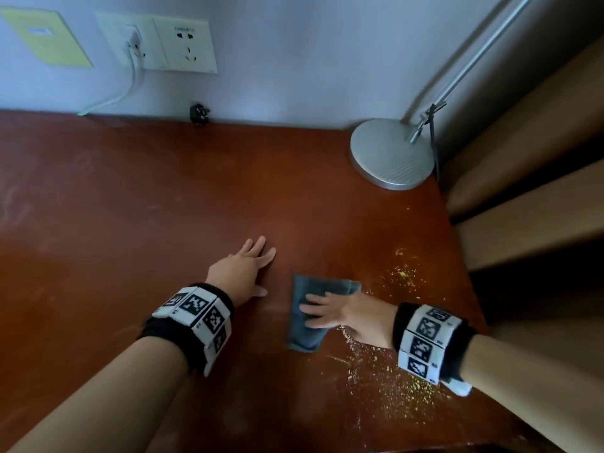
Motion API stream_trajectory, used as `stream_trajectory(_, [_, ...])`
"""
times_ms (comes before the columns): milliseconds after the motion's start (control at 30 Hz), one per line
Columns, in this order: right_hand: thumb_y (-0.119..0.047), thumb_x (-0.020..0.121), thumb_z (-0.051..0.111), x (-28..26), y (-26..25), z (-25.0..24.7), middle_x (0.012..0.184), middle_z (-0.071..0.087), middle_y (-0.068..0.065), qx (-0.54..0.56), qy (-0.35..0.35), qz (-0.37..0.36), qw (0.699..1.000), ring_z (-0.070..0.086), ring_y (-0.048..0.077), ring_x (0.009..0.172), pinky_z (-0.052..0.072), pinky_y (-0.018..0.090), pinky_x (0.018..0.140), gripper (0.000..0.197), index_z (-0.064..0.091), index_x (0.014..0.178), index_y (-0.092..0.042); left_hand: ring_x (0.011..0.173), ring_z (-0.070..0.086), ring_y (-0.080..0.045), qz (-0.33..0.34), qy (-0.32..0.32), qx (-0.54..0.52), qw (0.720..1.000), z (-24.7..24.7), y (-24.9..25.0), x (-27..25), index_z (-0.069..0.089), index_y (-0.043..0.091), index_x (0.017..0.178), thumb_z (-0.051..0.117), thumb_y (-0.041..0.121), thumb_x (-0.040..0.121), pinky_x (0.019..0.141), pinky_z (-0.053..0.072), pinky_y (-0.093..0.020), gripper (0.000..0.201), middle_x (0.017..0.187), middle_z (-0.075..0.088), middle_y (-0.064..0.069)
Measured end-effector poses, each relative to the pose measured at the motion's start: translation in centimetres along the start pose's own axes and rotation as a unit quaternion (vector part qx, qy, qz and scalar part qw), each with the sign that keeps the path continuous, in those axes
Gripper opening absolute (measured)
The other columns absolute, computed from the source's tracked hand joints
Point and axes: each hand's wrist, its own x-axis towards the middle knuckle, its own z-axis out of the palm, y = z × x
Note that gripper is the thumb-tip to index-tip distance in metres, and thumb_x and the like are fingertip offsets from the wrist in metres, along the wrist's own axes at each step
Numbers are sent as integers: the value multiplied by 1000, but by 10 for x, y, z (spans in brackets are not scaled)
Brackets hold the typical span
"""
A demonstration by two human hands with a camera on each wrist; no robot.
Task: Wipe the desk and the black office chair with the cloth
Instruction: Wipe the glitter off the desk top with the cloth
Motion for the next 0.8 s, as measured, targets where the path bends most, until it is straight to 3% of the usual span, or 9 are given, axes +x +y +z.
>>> stream_trajectory(67, [16, 86, 46, -10, 5, -4, 150, 16, -18, 77, 38, 30, 996, 17, 4, 141, 22, 19, 114, 70, 37, 139, -29, 147, -10, -15, 1, 1, 3, 1000, 2, 0, -3, -3, 29, 152, 55, 31, 94, 116, 20, -38, 82, 158, -19, 4])
stream_trajectory(167, [9, 88, 49, -1, 33, -44, 147, 31, -10, 177, 236, 132, 946, 58, 15, 116, 47, 18, 94, 55, 43, 134, -20, 147, -11, -15, -1, -9, 20, 1000, 6, 0, -6, -7, 30, 151, 50, 32, 97, 115, 21, -37, 79, 157, -22, 5])
stream_trajectory(233, [7, 91, 47, 18, 50, -68, 145, 38, -5, 148, 322, 186, 916, 63, 16, 105, 50, 17, 88, 48, 49, 134, -14, 147, -7, -15, -6, -14, 25, 1000, 8, -3, -5, -7, 33, 150, 44, 28, 100, 112, 29, -37, 72, 156, -23, 8])
stream_trajectory(300, [5, 93, 42, 42, 55, -72, 148, 36, -4, 72, 282, 201, 935, 53, 21, 122, 40, 26, 104, 49, 47, 136, -17, 147, -3, -14, 2, -16, 10, 1000, 8, -8, -6, -5, 34, 151, 37, 18, 102, 109, 35, -37, 66, 157, -21, 9])
stream_trajectory(367, [6, 93, 38, 62, 43, -50, 154, 23, -5, -20, 177, 174, 968, 33, 19, 138, 27, 34, 114, 58, 38, 142, -23, 147, -3, -10, 11, -2, -25, 1000, 8, -12, -11, 1, 30, 152, 32, 6, 100, 112, 29, -33, 65, 158, -15, 10])
stream_trajectory(467, [14, 87, 41, 56, -1, -13, 157, 13, -3, -68, 69, 27, 995, 8, 17, 145, 13, 42, 118, 69, 31, 145, -22, 146, 4, -8, -29, 48, -79, 995, 12, -15, -22, 2, 22, 153, 32, -10, 90, 112, 26, -28, 76, 159, -10, 7])
stream_trajectory(567, [17, 85, 41, 27, -34, 9, 155, 19, 0, -39, -18, -128, 991, 7, 14, 145, 0, 33, 116, 66, 37, 143, -16, 147, 4, -10, -59, 54, -98, 992, 16, -16, -30, 0, 21, 153, 30, -17, 82, 110, 33, -30, 86, 158, -14, 6])
stream_trajectory(667, [21, 83, 40, 23, -10, -9, 155, 16, -9, 7, 25, -42, 999, 7, 5, 142, -1, 25, 116, 73, 36, 143, -21, 147, -1, -9, -66, 53, -97, 992, 17, -16, -30, -1, 21, 153, 29, -18, 82, 112, 31, -31, 87, 158, -16, 6])
stream_trajectory(800, [18, 85, 38, 61, 53, -41, 158, 5, -6, -89, 49, 91, 991, 9, 19, 145, 20, 46, 115, 80, 22, 148, -29, 146, -5, -8, -73, 46, -97, 992, 20, -14, -27, -2, 22, 153, 32, -15, 85, 113, 29, -31, 83, 158, -16, 8])
